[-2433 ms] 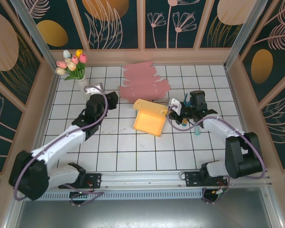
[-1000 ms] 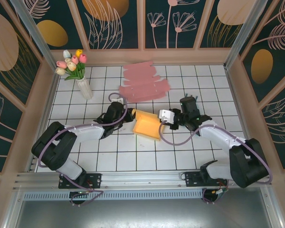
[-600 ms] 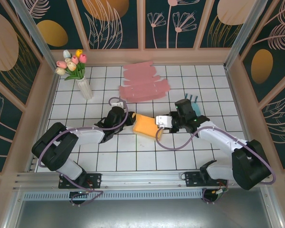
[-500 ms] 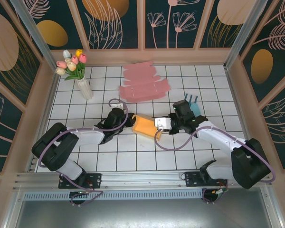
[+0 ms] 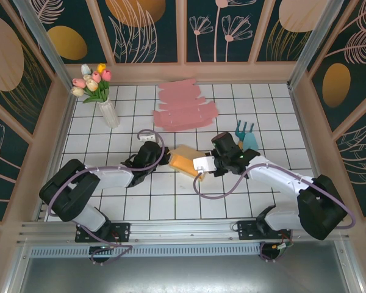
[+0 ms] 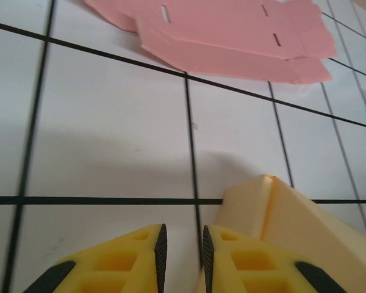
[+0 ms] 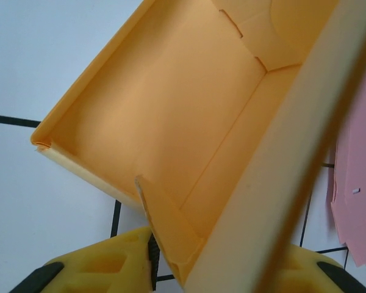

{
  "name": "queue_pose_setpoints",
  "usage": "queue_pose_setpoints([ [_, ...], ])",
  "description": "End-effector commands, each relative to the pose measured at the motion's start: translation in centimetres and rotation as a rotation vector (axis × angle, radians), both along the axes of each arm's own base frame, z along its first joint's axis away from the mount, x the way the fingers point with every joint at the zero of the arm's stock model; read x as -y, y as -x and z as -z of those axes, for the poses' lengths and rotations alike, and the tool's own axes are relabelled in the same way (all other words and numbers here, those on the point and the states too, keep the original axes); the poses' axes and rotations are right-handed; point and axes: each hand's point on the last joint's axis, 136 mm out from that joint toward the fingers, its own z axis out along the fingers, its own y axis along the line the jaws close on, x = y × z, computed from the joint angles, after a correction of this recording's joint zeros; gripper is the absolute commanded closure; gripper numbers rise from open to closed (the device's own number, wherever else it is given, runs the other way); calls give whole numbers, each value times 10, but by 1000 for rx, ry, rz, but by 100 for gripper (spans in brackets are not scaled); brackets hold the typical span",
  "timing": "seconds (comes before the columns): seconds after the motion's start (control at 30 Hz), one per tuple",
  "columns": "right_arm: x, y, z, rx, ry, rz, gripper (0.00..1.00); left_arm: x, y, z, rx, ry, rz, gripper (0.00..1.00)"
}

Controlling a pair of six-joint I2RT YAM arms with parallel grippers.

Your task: Fold the paper box

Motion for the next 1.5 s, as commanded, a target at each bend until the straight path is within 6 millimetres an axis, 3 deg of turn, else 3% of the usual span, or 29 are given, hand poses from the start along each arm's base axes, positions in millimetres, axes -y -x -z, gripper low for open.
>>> queue_pose_setpoints([
  [0.0, 12, 13, 15, -38, 115, -22, 66, -24, 4, 4, 14, -98, -67, 73],
  [0.13, 11, 16, 23, -18, 175, -31, 63, -39, 11, 4, 20, -114, -99, 70],
  [0.23, 10, 16, 26, -10, 206, -26, 62, -45, 18, -7, 27, -98, -108, 69],
  [0.53, 12, 17, 35, 1, 277, -24, 60, -29, 28, -84, 121, -9, -3, 64],
  [0.6, 14, 16, 38, 0, 294, -18, 60, -18, 27, -91, 119, 6, 41, 63],
  [0.73, 13, 16, 39, -1, 289, -12, 60, 5, 27, -76, 66, -11, 136, 60],
  [0.87, 12, 16, 37, 4, 282, -16, 60, 17, 26, -52, 26, -41, 179, 57],
  [1.07, 12, 16, 36, 4, 281, -8, 59, 34, 29, -33, -2, -66, 224, 54],
  [1.23, 13, 21, 24, 3, 260, -3, 55, 27, 30, -6, -38, -134, 206, 54],
  [1.33, 16, 27, 11, -7, 242, 6, 41, 20, 31, 10, -56, -173, 191, 54],
  [1.47, 19, 32, -16, -16, 192, 54, 40, 18, 30, 19, -62, -176, 174, 53],
])
